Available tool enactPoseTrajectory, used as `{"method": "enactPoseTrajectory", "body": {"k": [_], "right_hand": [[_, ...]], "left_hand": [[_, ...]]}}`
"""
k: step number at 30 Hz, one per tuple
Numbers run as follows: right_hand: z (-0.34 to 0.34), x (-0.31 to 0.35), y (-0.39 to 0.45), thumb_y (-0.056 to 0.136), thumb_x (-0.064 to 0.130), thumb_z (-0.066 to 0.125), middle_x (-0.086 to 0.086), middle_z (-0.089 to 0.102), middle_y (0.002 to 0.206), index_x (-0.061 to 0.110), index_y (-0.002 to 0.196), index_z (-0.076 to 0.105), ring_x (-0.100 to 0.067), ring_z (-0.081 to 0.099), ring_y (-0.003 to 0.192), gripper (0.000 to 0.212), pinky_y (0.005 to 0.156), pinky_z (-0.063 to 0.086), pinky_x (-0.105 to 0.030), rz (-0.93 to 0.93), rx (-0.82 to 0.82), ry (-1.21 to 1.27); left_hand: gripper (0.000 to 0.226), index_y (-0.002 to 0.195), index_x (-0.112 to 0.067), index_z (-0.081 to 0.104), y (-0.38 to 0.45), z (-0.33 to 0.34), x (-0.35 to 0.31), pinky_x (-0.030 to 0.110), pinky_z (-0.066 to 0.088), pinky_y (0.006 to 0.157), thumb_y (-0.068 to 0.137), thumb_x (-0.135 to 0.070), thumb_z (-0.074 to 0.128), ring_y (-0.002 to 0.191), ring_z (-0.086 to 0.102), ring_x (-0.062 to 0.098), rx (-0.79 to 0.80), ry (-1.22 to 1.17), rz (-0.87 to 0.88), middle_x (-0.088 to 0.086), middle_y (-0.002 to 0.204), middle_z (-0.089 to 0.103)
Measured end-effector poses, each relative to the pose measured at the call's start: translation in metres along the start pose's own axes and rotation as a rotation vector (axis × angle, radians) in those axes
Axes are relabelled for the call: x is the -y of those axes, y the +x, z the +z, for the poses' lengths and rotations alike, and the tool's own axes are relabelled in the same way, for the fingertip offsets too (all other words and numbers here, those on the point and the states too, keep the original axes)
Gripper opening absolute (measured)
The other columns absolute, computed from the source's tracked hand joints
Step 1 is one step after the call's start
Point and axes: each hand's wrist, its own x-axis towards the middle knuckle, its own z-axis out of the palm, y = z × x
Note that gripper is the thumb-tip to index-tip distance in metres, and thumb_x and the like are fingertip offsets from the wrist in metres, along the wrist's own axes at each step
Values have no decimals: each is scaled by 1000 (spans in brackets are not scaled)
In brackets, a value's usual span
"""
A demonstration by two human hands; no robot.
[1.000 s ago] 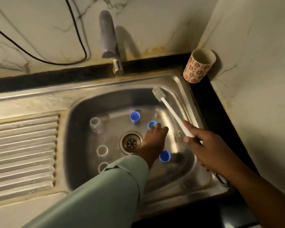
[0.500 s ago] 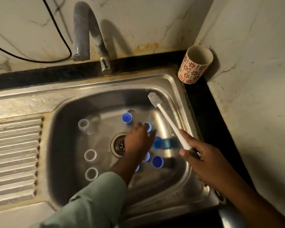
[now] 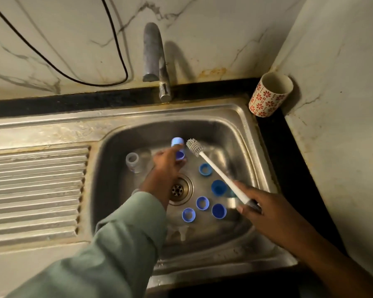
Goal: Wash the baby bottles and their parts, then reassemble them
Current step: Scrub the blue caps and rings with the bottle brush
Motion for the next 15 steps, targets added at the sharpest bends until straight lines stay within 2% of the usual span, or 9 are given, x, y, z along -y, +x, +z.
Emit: {"method": "enactPoseTrajectory", "body": {"k": [1,2,4,5,8,9,12,13,15], "right_hand": [[-6,0,-5,92,33,62,10,66,93,46,142,38,-2,62,80,57,72,52,-18,-37,19,-51],[-10,3,-11,92,36,60,12,63,88,46,142,38,-2,60,76,55,71,51,-18,-76,47,-107],[-17,8,-20,93,41,56,17,57,84,50,141,36,0,56,72,53,69,47,-18,-132,112,-203],[-18,14,-23,93,43,55,17,55,84,53,140,35,0,55,73,52,71,47,-20,-153,139,-238],[-14,41,-27,95,43,50,16,56,92,52,142,33,-3,56,82,50,77,48,-25,-222,155,-318],[-11,50,-25,97,42,47,16,56,98,49,143,32,-5,56,85,49,78,47,-26,-245,131,-347],[-1,78,-24,101,41,38,12,58,108,48,146,26,-11,58,89,47,76,48,-29,-232,36,-493],[7,83,-27,101,40,35,11,57,102,48,146,23,-13,58,83,47,72,48,-30,-208,11,-547],[22,96,-36,101,38,36,12,50,78,48,144,26,-9,52,66,46,60,41,-26,-172,26,-533]], "left_hand": [[31,120,-2,59,-13,-7,-5,27,59,69,93,-10,69,74,59,24,22,-225,-108,12,96,60],[38,127,-3,55,-25,-16,-9,31,59,80,94,-17,68,79,61,25,36,-351,-179,15,108,60],[50,139,-5,49,-46,-31,-15,37,54,98,96,-25,63,92,62,26,66,-461,-226,16,122,58],[52,144,-8,45,-56,-37,-18,37,52,99,98,-27,60,91,60,26,79,-488,-221,15,121,55],[48,148,-16,42,-85,-49,-25,33,48,71,102,-31,50,75,56,22,65,-476,-130,15,118,55],[44,146,-19,45,-94,-54,-28,31,46,66,103,-32,50,75,57,21,39,-456,-80,15,118,58],[27,131,-28,49,-107,-69,-35,33,50,72,104,-24,52,93,64,26,-6,-423,94,15,125,60],[27,131,-27,48,-111,-73,-38,34,53,74,104,-21,53,99,64,29,12,-426,125,16,129,59],[31,135,-23,46,-118,-82,-44,36,54,74,105,-18,51,97,65,29,53,-443,164,19,132,58]]}}
